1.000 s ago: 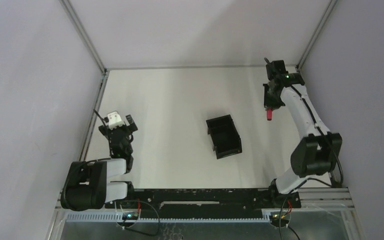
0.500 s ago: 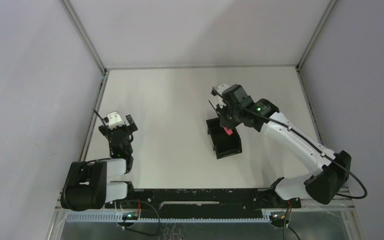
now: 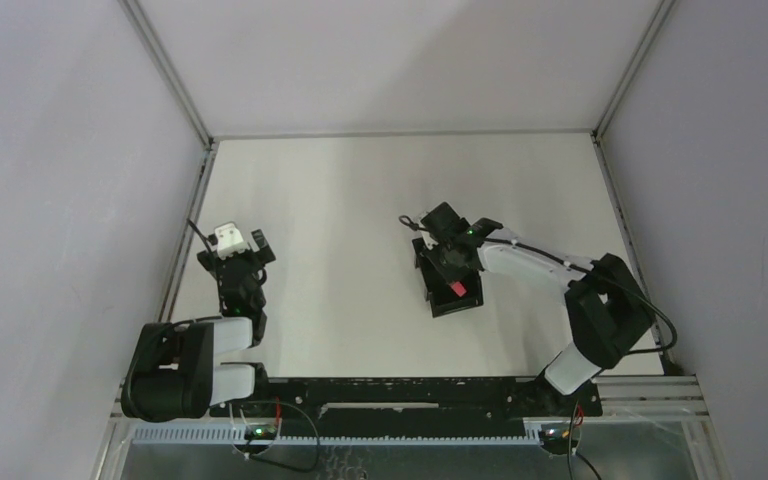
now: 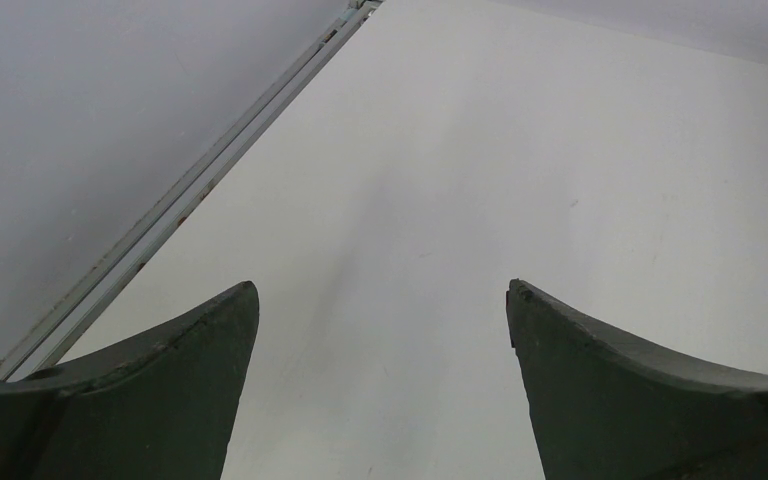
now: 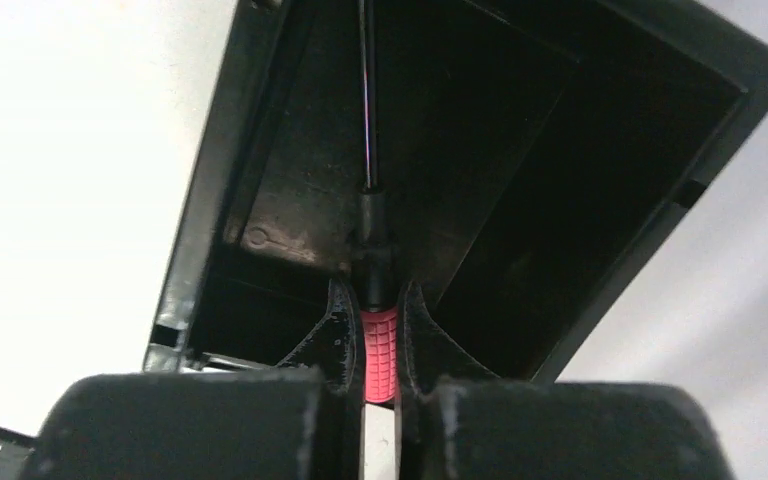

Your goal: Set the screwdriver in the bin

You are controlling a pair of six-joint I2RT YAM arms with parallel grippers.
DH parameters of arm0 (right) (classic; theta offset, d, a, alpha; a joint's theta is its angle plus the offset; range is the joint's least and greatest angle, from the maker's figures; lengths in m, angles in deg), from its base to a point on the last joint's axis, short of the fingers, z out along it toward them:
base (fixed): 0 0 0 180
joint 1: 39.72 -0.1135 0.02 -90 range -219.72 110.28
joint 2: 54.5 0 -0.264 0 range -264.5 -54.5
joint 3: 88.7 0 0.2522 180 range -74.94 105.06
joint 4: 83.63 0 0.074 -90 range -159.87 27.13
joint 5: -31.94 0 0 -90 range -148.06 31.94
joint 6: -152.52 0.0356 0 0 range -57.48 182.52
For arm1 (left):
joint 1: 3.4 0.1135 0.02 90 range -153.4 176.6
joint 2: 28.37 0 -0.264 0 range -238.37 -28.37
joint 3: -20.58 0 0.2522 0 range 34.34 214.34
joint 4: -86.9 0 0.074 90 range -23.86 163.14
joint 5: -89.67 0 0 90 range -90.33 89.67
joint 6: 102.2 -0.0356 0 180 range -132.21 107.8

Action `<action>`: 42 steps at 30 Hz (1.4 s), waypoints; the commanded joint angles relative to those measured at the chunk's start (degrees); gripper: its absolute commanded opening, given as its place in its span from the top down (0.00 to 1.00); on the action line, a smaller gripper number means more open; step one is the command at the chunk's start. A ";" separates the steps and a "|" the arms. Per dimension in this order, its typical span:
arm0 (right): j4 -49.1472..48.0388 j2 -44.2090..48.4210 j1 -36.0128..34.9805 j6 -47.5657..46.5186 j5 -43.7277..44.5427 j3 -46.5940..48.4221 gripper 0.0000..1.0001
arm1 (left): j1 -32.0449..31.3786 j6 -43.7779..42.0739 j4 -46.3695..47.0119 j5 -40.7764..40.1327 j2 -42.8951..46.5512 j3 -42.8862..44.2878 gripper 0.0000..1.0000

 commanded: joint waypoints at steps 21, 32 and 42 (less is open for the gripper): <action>-8.25 24.47 5.32 3.39 -1.36 -0.87 0.00 | -0.30 -0.95 2.24 0.82 -0.14 2.69 0.02; -30.94 41.32 27.25 16.02 -5.61 -24.51 0.00 | -0.30 -0.96 2.24 0.82 -0.15 2.72 0.02; -43.76 44.37 32.59 21.69 -0.21 -40.63 0.01 | -0.30 -0.92 2.24 0.79 -0.14 2.64 0.02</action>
